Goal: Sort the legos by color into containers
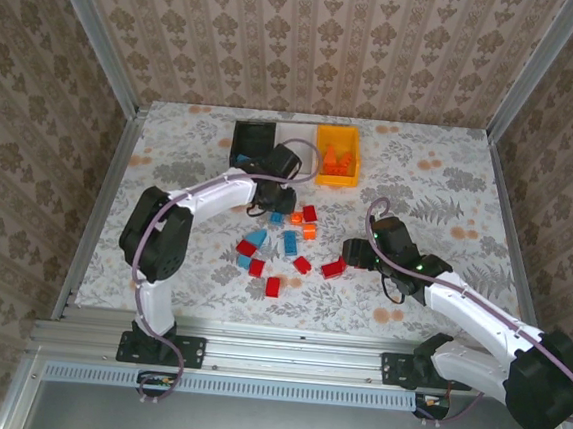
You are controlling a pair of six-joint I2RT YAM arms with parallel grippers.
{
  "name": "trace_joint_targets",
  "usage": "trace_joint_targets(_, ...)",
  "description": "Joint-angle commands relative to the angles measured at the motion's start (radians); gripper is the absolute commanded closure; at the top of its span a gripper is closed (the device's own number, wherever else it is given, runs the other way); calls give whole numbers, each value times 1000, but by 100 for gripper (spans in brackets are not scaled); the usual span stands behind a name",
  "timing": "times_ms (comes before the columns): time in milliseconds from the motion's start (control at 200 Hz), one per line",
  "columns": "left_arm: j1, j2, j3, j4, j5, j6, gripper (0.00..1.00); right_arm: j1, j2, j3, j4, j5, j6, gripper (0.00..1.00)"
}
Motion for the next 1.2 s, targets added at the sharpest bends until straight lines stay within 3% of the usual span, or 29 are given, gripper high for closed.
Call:
trace_joint_targets(0, 81, -35, 91, -71, -20, 67, 74, -2, 26, 11, 3, 23, -10, 24)
trace_joint_targets(310, 289, 174, 438, -152, 14, 132, 75, -2, 112, 26, 65, -18, -13, 25)
trace_joint_targets(460, 329, 341, 654, -230, 41, 137, 74, -1, 127, 17, 80, -28, -10, 25)
trace_joint_targets(665, 342, 478, 810, -287, 37, 131, 68, -2, 133, 14, 80, -25, -15, 25)
trace_joint_targets(755, 339, 485, 810, -282, 58, 131, 60, -2, 135, 14, 81, -25, -14, 25)
trace_joint_targets(945, 309, 380, 712, -245, 63, 149, 24, -1, 127, 28, 69, -33, -13, 25)
trace_joint_targets(1035, 295, 262, 608, -190, 38, 146, 15, -1, 112, 31, 62, -37, -12, 25)
trace_joint_targets(1195, 248, 32, 339, -108, 56, 100, 9, 1, 85, 29, 48, -29, -6, 25)
